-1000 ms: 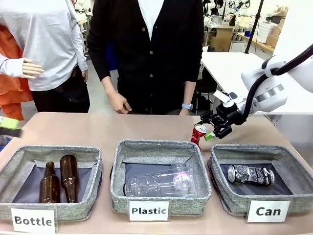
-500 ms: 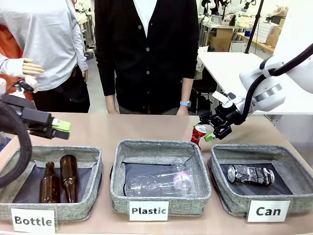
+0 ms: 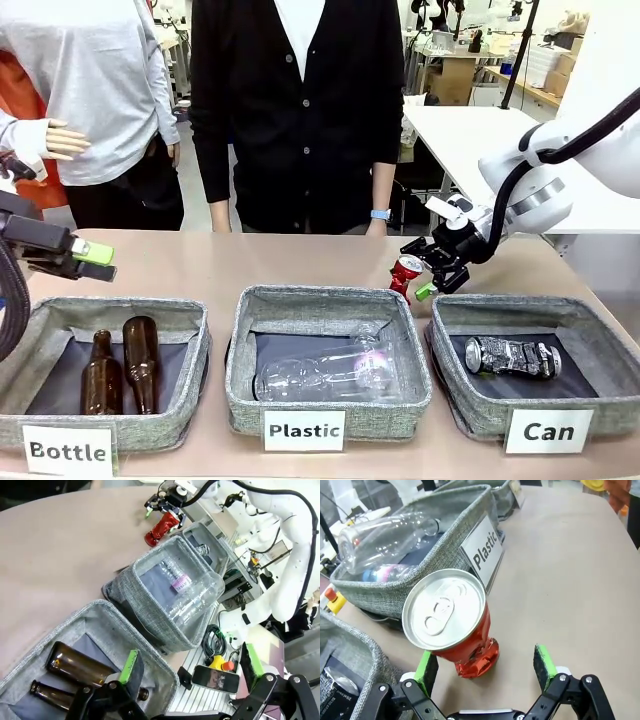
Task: Sort the can waste into the basket.
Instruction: Pick up the can waste from the table and place it in the right Fabric basket.
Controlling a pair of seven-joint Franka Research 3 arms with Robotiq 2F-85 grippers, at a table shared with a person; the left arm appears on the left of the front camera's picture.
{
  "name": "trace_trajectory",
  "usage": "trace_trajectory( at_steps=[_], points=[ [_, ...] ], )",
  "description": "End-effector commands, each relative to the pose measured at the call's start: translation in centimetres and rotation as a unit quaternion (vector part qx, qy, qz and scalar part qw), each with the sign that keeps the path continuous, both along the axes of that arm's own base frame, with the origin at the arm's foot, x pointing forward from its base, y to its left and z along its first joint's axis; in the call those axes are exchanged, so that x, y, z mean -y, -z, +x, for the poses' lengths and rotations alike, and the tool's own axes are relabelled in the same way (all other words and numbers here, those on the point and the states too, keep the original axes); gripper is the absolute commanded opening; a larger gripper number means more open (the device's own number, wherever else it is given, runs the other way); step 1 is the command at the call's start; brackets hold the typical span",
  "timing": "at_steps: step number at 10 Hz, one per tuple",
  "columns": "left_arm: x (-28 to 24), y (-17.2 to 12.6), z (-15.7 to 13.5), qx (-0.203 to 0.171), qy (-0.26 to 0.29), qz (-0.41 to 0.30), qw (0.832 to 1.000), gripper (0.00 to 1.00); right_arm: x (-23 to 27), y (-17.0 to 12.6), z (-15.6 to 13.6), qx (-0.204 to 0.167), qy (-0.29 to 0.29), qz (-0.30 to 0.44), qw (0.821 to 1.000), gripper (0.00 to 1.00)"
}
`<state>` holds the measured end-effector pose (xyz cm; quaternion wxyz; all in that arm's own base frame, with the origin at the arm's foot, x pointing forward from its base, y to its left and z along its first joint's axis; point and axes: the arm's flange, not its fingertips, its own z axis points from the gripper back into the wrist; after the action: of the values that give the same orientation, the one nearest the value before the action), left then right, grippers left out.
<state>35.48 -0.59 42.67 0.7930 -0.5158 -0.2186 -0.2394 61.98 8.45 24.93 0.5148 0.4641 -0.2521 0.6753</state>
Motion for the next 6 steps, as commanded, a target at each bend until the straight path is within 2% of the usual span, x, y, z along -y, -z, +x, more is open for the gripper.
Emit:
trace_trajectory(
  at_steps=[1,6],
  points=[
    [0.07,0.0,-0.16,-0.001,0.004,-0.002,1.0,1.0,-0.51,-0.66,1.31,-0.018,-0.008,-0.007,1.0,1.0],
    [0.07,0.0,-0.16,-0.001,0.004,-0.002,1.0,1.0,-1.02,-0.63,0.77,-0.031,-0.045,0.001,0.999,1.0]
  ],
)
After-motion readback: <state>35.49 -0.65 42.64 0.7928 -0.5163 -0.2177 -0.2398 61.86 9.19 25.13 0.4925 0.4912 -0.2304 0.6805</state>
